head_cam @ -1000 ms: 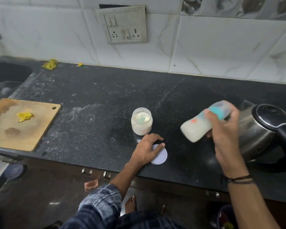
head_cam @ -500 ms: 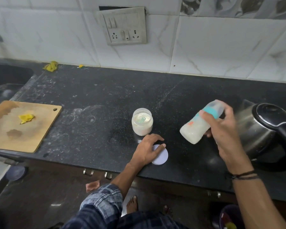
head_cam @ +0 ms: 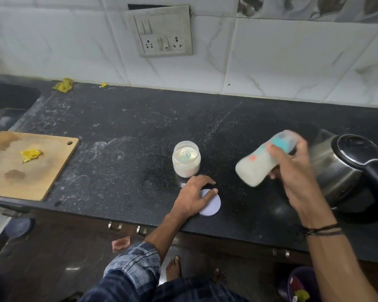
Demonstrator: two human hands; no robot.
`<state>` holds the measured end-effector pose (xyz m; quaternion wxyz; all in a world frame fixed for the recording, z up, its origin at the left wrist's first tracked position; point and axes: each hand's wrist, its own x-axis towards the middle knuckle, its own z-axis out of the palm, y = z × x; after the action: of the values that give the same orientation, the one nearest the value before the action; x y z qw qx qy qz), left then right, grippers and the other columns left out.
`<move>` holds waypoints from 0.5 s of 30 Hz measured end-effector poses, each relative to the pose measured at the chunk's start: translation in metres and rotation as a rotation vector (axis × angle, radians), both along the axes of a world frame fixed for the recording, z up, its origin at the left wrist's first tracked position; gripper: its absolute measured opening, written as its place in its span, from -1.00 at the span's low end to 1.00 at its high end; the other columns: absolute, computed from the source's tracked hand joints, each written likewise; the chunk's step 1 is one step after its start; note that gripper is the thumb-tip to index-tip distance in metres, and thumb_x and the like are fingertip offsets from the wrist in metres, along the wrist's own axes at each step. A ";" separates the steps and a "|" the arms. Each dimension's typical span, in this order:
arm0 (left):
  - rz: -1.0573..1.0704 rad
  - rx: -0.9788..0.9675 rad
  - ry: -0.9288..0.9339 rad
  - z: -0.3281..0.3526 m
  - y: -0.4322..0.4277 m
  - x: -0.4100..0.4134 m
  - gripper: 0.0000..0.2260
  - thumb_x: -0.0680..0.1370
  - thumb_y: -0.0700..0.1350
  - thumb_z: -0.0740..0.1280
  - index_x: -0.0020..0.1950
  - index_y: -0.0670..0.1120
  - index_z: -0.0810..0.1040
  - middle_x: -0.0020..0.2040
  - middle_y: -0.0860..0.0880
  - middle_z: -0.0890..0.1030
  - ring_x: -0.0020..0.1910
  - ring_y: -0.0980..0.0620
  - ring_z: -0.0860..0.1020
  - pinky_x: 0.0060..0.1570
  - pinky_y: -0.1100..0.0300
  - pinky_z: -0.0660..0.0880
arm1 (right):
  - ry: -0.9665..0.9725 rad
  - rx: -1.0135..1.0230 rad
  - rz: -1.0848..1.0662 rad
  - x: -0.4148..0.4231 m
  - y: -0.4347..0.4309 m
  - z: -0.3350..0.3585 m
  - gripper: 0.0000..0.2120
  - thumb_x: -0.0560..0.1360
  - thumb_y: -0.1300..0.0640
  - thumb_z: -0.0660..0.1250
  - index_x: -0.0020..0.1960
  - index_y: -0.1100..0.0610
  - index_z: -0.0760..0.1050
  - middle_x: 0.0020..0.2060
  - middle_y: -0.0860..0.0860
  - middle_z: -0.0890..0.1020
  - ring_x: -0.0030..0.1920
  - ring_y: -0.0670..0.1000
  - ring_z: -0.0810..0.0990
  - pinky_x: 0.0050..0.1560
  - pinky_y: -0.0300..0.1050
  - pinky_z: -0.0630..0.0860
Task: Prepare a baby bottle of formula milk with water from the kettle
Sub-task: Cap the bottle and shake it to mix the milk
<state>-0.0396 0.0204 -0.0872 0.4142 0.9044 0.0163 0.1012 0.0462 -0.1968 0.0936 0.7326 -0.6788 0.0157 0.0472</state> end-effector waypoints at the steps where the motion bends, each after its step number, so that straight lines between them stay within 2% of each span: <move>1: -0.005 0.000 0.001 0.000 0.000 0.000 -0.74 0.62 0.19 0.31 0.21 0.09 0.60 0.17 0.19 0.61 0.15 0.22 0.48 0.15 0.26 0.41 | -0.015 -0.029 0.039 0.000 -0.001 -0.001 -0.54 0.41 -0.04 0.53 0.22 -0.25 0.42 0.01 -0.02 0.64 -0.21 -0.16 0.69 -0.48 -0.26 0.47; 4: -0.003 -0.006 -0.003 0.001 0.000 0.000 -0.73 0.62 0.19 0.31 0.21 0.10 0.60 0.18 0.19 0.61 0.16 0.24 0.47 0.16 0.28 0.40 | -0.006 0.085 -0.074 0.003 -0.001 0.002 -0.44 0.32 -0.14 0.52 0.27 -0.16 0.43 0.01 -0.08 0.64 -0.18 -0.15 0.69 -0.47 -0.25 0.45; 6: -0.002 0.002 0.000 0.001 0.000 0.001 -0.73 0.62 0.19 0.31 0.21 0.10 0.60 0.18 0.19 0.61 0.16 0.23 0.47 0.15 0.26 0.41 | 0.012 0.101 -0.122 0.006 0.001 0.003 -0.46 0.39 -0.09 0.51 0.30 -0.09 0.39 0.02 -0.04 0.62 -0.20 -0.14 0.68 -0.49 -0.25 0.44; 9: -0.010 0.007 0.001 0.000 0.001 0.000 -0.73 0.62 0.19 0.31 0.22 0.09 0.60 0.18 0.19 0.61 0.17 0.22 0.47 0.16 0.24 0.42 | 0.022 -0.034 0.087 0.005 0.002 -0.005 -0.58 0.54 0.12 0.50 0.30 -0.13 0.43 0.01 0.04 0.63 -0.26 -0.11 0.66 -0.51 -0.23 0.43; 11: -0.009 0.000 0.001 0.000 0.001 0.000 -0.72 0.61 0.19 0.31 0.22 0.08 0.61 0.19 0.18 0.61 0.18 0.22 0.48 0.17 0.23 0.43 | 0.014 0.013 0.065 0.003 0.002 -0.002 -0.55 0.48 0.07 0.52 0.29 -0.14 0.44 0.04 0.01 0.63 -0.22 -0.12 0.68 -0.50 -0.25 0.44; 13: -0.004 0.002 0.004 0.001 0.000 0.001 -0.72 0.61 0.18 0.32 0.22 0.07 0.62 0.19 0.17 0.61 0.18 0.20 0.48 0.18 0.22 0.44 | 0.029 0.114 -0.045 0.004 0.003 0.004 -0.49 0.38 -0.05 0.52 0.27 -0.14 0.42 0.05 -0.03 0.63 -0.17 -0.15 0.70 -0.49 -0.26 0.44; 15: -0.001 0.011 0.003 0.001 0.000 0.000 -0.72 0.61 0.17 0.32 0.22 0.07 0.62 0.19 0.17 0.61 0.18 0.21 0.47 0.18 0.26 0.41 | 0.015 0.066 -0.026 0.004 0.004 0.007 -0.53 0.43 -0.01 0.52 0.25 -0.16 0.41 0.04 0.01 0.63 -0.21 -0.17 0.69 -0.49 -0.26 0.45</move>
<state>-0.0393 0.0199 -0.0863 0.4092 0.9069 0.0160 0.0996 0.0503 -0.1929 0.1007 0.7549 -0.6538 0.0282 0.0431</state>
